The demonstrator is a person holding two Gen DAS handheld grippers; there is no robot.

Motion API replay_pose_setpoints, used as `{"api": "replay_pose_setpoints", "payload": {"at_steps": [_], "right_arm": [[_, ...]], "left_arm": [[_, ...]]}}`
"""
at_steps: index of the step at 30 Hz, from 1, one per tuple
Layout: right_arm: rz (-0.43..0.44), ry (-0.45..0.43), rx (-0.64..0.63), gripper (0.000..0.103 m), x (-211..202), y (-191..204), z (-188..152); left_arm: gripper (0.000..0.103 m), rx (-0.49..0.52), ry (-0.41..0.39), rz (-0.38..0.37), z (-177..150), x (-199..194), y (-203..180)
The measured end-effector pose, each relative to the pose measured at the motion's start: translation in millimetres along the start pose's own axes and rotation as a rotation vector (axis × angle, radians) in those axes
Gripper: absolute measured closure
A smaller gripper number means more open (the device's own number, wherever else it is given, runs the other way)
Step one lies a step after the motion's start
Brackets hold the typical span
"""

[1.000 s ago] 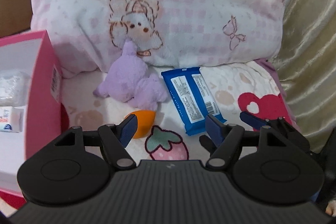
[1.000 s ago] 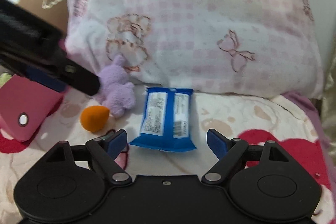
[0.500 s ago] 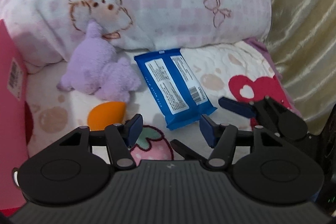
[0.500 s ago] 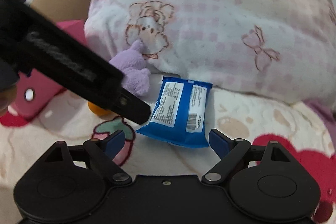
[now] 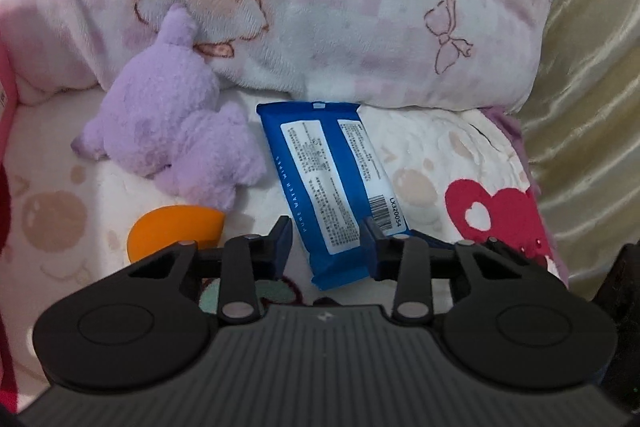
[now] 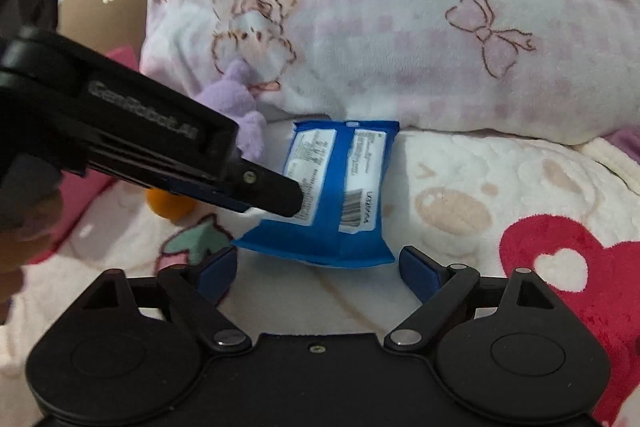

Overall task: Organize objects
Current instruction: 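Lower the left gripper onto the blue wet-wipe pack and close on it, then lift the blue wet-wipe pack with the left gripper off the bed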

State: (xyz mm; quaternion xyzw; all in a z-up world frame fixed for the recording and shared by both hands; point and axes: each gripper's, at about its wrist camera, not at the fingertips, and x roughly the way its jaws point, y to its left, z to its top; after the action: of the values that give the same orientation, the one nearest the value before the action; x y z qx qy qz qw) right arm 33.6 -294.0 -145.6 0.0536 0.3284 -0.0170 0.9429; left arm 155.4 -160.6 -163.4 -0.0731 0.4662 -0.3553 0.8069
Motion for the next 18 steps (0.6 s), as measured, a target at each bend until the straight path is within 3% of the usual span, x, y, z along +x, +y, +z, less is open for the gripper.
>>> {"api": "replay_pose_setpoints", "payload": {"at_steps": [5,12,16,18], "right_arm": [[-0.013,0.009,0.003,0.033,3.5,1.6,-2.3],[0.037,-0.002,0.115,0.034,2.7,-5.1,-3.0],[0.076,-0.015,0.157,0.040,1.1,-15.5,-7.2],[0.101,-0.024,0.188,0.044,-3.4,-18.2,-6.1]], "left_arm": [[0.077,-0.039,0.011,-0.005,-2.2,5.9,3.8],[0.077,-0.116,0.023,-0.011,-6.4,5.4,12.7],[0.077,-0.199,0.017,-0.022,-9.6,2.1,14.9],[0.077,-0.195,0.019,-0.005,-11.3,-1.4,11.5]]}}
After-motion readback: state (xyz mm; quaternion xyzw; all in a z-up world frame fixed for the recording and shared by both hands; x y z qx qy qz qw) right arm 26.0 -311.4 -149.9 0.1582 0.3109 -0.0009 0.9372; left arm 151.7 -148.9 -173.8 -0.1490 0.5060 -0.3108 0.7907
